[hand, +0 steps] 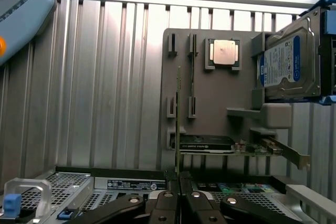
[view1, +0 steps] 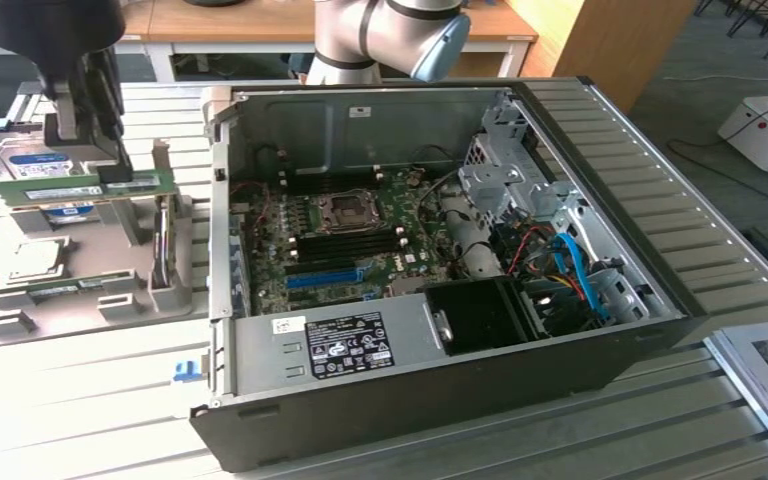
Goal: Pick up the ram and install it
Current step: 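Pick up the ram and move it above insertion slot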
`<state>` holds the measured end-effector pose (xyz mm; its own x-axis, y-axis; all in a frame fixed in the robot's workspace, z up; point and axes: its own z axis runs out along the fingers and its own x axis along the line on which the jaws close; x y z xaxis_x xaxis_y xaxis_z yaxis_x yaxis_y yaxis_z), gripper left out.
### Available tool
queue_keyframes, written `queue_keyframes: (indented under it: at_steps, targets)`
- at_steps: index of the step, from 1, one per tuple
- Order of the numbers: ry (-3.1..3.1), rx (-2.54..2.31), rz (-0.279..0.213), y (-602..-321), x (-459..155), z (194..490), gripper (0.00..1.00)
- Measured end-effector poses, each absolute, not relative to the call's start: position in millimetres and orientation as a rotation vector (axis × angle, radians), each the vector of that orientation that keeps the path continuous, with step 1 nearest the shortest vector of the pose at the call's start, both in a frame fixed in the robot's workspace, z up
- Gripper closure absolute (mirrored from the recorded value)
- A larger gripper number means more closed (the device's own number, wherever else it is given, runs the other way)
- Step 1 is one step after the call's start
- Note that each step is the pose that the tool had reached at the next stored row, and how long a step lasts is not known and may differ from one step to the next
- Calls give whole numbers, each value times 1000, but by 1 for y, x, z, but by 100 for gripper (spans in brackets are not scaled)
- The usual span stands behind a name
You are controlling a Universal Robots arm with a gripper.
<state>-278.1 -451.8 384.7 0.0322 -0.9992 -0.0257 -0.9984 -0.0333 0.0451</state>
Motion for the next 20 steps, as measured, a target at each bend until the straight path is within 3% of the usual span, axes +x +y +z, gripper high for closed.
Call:
queue_keyframes:
  at_steps: [20]
  targets:
    - [-2168,2240,-91,-452,-253,385,89]
